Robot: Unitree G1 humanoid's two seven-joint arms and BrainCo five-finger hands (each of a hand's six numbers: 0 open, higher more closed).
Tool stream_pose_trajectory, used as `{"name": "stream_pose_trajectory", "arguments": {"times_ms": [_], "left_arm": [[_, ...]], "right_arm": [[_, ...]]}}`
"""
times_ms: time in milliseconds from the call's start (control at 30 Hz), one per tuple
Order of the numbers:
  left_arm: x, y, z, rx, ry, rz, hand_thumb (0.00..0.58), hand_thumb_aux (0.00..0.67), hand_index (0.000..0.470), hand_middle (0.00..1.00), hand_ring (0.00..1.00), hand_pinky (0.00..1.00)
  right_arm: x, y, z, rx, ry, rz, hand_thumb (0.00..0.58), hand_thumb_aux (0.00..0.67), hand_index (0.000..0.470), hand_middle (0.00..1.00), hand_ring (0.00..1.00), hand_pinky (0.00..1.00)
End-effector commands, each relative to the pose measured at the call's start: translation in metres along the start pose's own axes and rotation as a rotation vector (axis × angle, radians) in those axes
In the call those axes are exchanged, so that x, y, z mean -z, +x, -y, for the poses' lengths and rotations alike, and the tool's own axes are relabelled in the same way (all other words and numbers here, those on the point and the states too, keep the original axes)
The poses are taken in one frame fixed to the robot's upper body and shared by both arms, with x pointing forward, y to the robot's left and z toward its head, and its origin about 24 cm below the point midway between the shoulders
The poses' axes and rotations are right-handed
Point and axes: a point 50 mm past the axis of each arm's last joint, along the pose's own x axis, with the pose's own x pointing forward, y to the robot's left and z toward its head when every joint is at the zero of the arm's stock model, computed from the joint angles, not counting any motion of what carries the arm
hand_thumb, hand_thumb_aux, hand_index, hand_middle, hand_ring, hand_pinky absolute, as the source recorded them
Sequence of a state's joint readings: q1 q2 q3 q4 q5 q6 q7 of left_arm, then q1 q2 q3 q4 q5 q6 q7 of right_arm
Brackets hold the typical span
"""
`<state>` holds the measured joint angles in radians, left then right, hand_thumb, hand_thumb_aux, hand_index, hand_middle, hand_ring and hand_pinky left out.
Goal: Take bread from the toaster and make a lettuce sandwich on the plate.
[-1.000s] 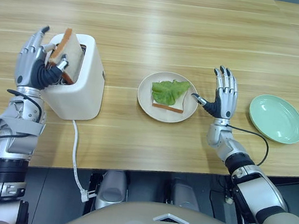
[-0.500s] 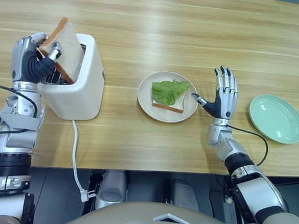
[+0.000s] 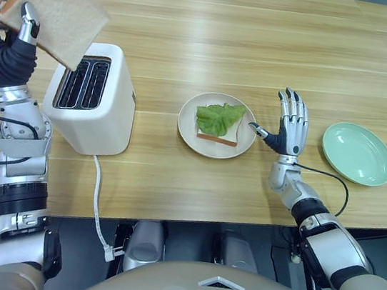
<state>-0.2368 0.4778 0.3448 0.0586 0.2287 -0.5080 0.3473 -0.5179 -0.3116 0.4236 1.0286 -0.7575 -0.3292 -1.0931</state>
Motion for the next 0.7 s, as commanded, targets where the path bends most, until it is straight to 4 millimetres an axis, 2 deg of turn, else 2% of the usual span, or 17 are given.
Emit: {"name": "stream_pose_trajectory", "arguments": {"times_ms": [33,233,367,533,700], "left_arm": [[-0.02,0.008,0.031,0.098,-0.255,0.044,0.58,0.67,0.46,1.0,1.0,1.0],[-0.037,0.008,0.096,0.34,-0.577,-0.001,0.58,0.67,0.46,1.0,1.0,1.0],[-0.046,-0.011,0.157,0.616,-0.735,-0.073,0.58,0.67,0.46,1.0,1.0,1.0],[-0.047,-0.039,0.203,0.841,-0.793,-0.153,0.58,0.67,0.46,1.0,1.0,1.0],[-0.031,-0.069,0.237,1.01,-0.772,-0.316,0.58,0.67,0.46,1.0,1.0,1.0]], "right_arm": [[0.001,0.001,0.001,-0.005,-0.007,0.015,0.0,0.0,0.0,0.0,0.0,0.0],[0.006,0.003,0.007,0.027,-0.01,0.014,0.0,0.0,0.0,0.0,0.0,0.0],[0.018,0.008,0.021,0.098,-0.021,-0.002,0.0,0.0,0.0,0.0,0.0,0.0],[0.031,0.01,0.038,0.164,-0.044,0.009,0.0,0.0,0.0,0.0,0.0,0.0],[0.038,0.009,0.052,0.179,-0.079,0.07,0.0,0.0,0.0,0.0,0.0,0.0]]}}
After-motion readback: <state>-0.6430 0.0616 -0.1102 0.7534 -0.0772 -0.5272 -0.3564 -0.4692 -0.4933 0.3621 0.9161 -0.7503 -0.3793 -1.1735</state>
